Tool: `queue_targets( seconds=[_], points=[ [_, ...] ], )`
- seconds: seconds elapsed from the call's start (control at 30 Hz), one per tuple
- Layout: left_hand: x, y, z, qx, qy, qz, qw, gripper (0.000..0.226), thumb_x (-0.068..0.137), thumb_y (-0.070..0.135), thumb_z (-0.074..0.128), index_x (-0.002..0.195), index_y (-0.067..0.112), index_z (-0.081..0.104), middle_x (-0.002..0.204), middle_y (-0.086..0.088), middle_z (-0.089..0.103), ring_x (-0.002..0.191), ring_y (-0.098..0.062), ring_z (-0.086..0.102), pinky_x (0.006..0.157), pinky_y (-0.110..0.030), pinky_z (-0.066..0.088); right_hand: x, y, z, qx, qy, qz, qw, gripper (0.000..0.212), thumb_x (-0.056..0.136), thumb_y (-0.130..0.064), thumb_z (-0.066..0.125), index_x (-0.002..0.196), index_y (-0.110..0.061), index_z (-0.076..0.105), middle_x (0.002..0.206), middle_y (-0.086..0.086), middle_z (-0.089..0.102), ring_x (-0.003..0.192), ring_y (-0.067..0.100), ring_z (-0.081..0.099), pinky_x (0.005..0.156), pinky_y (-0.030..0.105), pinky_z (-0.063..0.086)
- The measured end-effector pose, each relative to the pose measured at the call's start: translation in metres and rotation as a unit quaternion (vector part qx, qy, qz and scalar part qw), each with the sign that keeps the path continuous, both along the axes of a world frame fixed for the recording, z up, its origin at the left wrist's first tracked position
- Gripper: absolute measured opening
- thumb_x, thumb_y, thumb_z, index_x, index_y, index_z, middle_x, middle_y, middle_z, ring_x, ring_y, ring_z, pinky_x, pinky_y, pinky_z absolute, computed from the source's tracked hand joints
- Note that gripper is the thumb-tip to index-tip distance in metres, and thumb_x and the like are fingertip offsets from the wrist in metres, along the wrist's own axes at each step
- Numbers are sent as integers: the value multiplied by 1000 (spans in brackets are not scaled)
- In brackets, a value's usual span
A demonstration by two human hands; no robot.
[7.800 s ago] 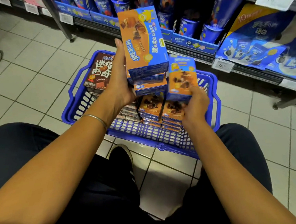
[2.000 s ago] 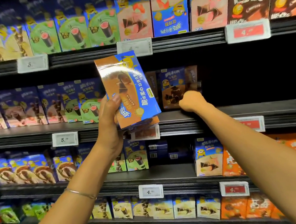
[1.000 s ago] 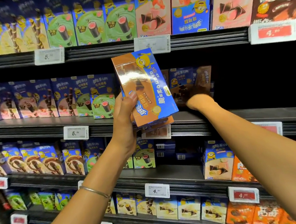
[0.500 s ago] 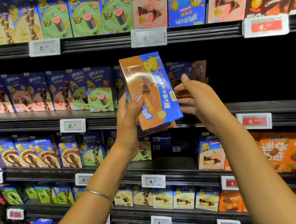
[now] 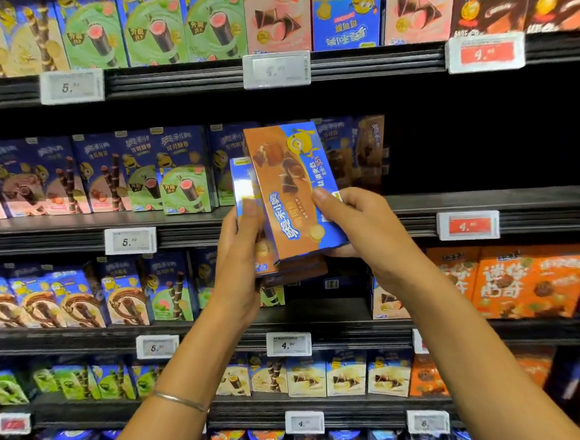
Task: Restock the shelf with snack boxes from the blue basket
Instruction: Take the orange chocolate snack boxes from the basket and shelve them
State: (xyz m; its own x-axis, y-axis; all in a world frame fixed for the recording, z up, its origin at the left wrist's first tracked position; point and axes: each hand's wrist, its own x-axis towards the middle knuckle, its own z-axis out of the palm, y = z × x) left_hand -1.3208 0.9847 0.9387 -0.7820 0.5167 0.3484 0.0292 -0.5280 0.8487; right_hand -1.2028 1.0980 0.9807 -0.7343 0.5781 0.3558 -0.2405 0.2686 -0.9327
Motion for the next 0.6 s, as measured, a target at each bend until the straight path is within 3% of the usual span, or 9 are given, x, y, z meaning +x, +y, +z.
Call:
queue_targets(
  seconds=[0.1,0.17,0.3,0.4,0.5,0.53,0.6],
  points=[
    [-6,-1,-5,-1,-19,-5,1000,55,101,38,60,144,4,54,133,-22,70,112,-37,71,81,-40,65,4,3,-1,-6,-28,26,999,39,96,-44,63,108,-7,57,93,0,79,85,13,77,68,31,63],
    [-7,0,-7,0,-12,1,1000,48,101,35,63,139,7,58,125,-16,74,105,-35,73,77,-39,64,7,12,-1,2,-43,42,998,45,96,-45,64,112,-3,58,99,3,79,90,18,77,75,37,63],
    [-13,-3,-3,8,3,12,1000,12,103,35,64,105,24,62,91,7,76,84,-18,77,62,-34,62,11,44,3,-20,2,15,1000,35,96,-40,64,100,-6,68,97,8,79,89,23,75,81,36,58],
    [-15,-6,5,17,-17,11,1000,11,103,38,64,105,27,63,92,6,76,83,-17,79,62,-37,63,8,77,6,-7,16,-73,997,30,99,-35,63,99,-5,70,97,8,79,92,21,76,81,36,59],
    [-15,-7,13,27,-22,7,999,15,104,36,63,114,25,63,96,4,77,85,-18,80,64,-37,63,2,107,10,86,-2,-172,981,33,95,-35,69,107,-4,66,91,3,77,76,1,73,61,17,53],
    [-15,-6,15,28,-20,8,999,16,104,36,63,115,24,63,96,4,78,86,-18,80,65,-36,63,-1,117,11,112,-11,-197,974,31,94,-35,70,106,-6,66,91,3,76,77,1,72,63,19,55],
    [-15,-5,19,26,-18,5,999,17,104,38,63,114,24,62,96,4,77,86,-18,79,67,-37,64,-4,137,12,136,-43,-221,965,22,94,-35,70,99,-14,67,96,4,76,88,14,74,81,36,60]
  ],
)
